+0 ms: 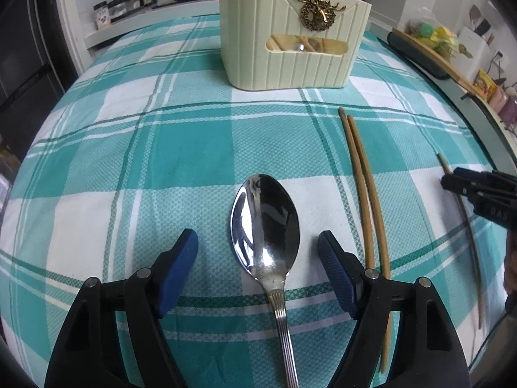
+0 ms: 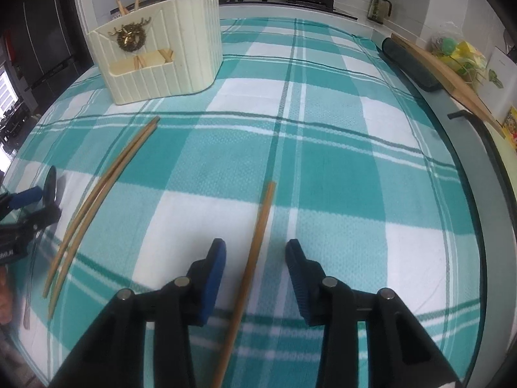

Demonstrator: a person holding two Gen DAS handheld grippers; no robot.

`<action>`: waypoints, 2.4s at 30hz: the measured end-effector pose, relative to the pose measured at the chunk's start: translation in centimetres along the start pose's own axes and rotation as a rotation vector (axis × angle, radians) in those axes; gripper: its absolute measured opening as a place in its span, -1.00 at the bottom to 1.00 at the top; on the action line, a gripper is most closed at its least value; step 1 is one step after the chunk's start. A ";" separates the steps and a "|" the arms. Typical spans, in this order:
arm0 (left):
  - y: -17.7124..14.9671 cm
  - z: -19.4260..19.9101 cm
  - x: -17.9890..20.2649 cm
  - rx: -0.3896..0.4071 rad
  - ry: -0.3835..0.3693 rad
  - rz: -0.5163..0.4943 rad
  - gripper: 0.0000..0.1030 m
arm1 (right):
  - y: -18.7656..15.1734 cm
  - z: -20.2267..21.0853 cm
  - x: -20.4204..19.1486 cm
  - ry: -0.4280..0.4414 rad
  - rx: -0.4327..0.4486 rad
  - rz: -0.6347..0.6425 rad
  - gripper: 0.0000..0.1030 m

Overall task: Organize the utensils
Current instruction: 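Grasp a chopstick with the right tool while the left tool grasps the metal spoon, then carry chopstick and spoon into the cream holder while both tools open to release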

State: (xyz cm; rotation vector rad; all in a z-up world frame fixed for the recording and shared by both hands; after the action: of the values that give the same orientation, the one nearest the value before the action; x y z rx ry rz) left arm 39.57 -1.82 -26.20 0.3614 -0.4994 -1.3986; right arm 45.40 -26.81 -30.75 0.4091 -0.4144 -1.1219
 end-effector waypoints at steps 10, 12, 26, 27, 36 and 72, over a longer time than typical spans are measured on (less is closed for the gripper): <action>1.2 1.1 -0.2 0.046 -0.061 0.041 -0.19 | 2.3 -0.8 1.1 0.019 0.059 -0.095 -0.89; 1.6 2.4 -0.4 0.076 -0.067 0.043 -0.19 | 2.3 0.2 1.3 0.044 0.086 -0.119 -0.89; 3.2 15.0 -1.8 0.300 -0.150 0.059 -0.19 | 3.6 16.7 -1.4 0.107 0.413 -0.103 -0.88; 3.3 15.7 -2.0 0.314 -0.152 0.064 -0.19 | 3.5 17.7 -1.8 0.104 0.435 -0.097 -0.88; 3.8 19.0 -2.2 0.393 -0.168 0.069 -0.19 | 2.8 23.2 -3.9 0.042 0.593 -0.063 -0.89; 23.6 25.7 -0.4 0.545 -0.237 0.010 -0.19 | 19.6 28.6 -2.4 0.031 0.785 0.021 -0.89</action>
State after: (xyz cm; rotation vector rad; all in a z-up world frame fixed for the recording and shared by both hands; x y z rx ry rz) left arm 45.66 3.28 7.80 0.6325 -1.0824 -1.2868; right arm 44.93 -20.20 3.37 1.1021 -0.8289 -0.8965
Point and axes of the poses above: each gripper's, at about its wrist camera, not at the fingertips, and z roughly against the way its jaws point, x to its right, y to its top, the point moved 10 cm from there along -z, roughly the way its jaws point, and after that the axes turned 8 degrees about z, right-handed, at the moved point
